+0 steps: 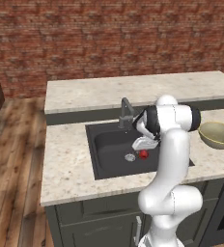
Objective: Pick the bell pepper from the sink and place it in the bowl. Then pick the bowl and place it in the microwave. Then close the microwave door and press the start button.
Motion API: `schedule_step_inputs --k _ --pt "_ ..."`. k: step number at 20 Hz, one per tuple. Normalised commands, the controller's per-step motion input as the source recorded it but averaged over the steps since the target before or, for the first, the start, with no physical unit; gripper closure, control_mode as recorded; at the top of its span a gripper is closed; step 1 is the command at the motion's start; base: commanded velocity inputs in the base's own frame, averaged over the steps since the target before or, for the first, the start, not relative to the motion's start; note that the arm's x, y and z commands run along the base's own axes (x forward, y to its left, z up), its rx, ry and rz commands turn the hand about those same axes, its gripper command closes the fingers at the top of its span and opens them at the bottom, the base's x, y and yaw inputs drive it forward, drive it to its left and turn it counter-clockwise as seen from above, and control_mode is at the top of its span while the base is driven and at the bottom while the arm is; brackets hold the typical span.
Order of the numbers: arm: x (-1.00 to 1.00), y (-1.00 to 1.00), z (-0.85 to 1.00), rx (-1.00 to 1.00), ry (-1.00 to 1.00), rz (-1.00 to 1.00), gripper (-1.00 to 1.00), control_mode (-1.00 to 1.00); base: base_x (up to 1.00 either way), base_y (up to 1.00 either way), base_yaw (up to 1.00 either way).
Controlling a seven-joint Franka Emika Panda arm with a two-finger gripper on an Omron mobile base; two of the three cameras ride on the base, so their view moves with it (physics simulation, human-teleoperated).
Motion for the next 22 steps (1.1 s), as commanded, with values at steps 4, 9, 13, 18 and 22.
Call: schedule_step_inputs --k 4,9,13,18,22 --pt "-0.42 0.00 0.94 -0.01 -0.15 0.00 1.00 -1.00 0.00 0.00 0.00" --pt "-0.28 0.00 0.98 -0.13 -0.16 0.00 1.00 -1.00 0.00 0.00 0.00" --pt "-0.31 -0.04 0.94 -0.25 -0.14 0.00 1.00 -1.00 0.00 0.00 0.00" --pt "-0.29 -0.21 0.91 -0.29 -0.09 0.00 1.00 -1.00 0.00 0.00 0.00" --pt "-0.29 -0.42 0.87 -0.17 -0.04 0.00 1.00 -1.00 0.00 0.00 0.00"
